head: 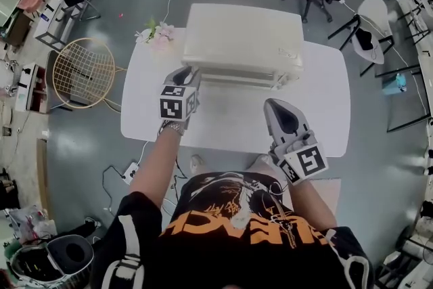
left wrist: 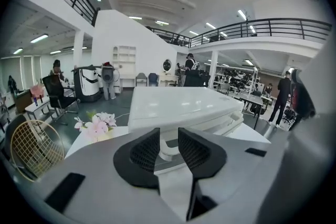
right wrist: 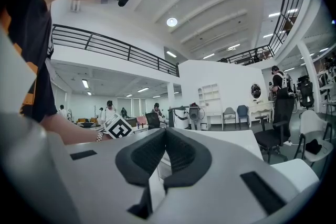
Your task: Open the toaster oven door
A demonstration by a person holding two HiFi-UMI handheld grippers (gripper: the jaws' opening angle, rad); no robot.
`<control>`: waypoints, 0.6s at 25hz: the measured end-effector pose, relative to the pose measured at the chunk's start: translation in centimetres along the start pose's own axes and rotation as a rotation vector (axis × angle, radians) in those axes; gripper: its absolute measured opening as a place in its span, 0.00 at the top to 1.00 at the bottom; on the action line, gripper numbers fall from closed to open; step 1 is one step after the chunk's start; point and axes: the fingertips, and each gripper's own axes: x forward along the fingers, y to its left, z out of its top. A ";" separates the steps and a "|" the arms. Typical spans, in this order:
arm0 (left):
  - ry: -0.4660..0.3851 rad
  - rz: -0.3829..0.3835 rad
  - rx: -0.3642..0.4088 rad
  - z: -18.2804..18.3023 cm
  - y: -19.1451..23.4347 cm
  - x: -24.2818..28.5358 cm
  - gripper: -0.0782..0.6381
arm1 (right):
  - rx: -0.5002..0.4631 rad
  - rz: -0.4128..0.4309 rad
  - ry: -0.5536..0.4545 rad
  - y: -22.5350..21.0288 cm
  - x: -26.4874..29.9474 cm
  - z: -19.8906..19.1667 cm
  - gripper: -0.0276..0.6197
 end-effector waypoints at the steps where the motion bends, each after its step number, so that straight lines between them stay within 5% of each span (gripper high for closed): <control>1: 0.005 0.005 -0.006 -0.1 0.1 0.2 0.71 | 0.001 -0.002 -0.002 -0.1 -0.1 0.0 0.94; 8: 0.138 -0.008 -0.106 -1.5 0.9 2.9 0.69 | 0.010 -0.007 0.004 -0.3 0.2 -0.4 0.94; 15: 0.206 -0.008 -0.072 -1.6 1.2 3.5 0.73 | 0.011 0.026 0.005 0.0 1.3 -0.7 0.94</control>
